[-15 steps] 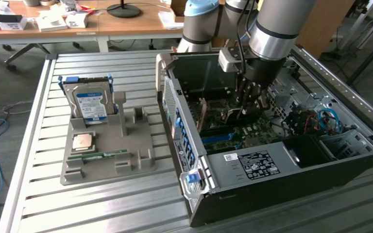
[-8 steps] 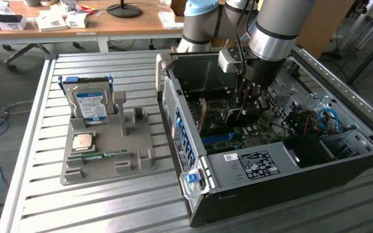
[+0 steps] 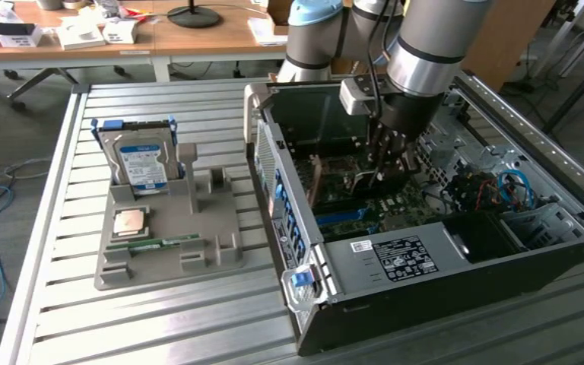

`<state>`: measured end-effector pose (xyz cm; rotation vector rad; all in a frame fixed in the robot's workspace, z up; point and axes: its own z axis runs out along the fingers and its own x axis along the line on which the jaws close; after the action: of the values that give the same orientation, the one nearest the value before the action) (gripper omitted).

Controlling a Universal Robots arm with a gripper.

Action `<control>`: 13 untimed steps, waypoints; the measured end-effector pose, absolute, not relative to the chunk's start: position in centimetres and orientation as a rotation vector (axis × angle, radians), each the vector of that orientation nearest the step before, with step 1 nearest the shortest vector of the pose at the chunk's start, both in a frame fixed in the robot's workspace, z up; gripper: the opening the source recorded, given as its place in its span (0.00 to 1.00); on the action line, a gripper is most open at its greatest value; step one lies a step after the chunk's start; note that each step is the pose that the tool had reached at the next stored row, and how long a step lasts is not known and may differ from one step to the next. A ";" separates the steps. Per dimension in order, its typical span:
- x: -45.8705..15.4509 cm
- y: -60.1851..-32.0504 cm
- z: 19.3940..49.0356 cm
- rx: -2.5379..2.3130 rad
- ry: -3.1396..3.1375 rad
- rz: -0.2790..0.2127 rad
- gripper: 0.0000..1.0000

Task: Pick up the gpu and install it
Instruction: 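Insert the gpu into the slot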

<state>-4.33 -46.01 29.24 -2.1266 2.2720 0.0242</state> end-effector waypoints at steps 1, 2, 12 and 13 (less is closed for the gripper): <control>-4.4 -46.0 29.2 -2.127 2.272 0.024 0.26; -4.4 -46.0 29.2 -2.127 2.272 0.024 0.26; -4.5 -46.0 29.2 -2.127 2.272 0.024 0.26; -4.5 -46.0 29.2 -2.127 2.272 0.024 0.26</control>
<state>-4.48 -46.01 29.20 -2.1269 2.2717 0.0242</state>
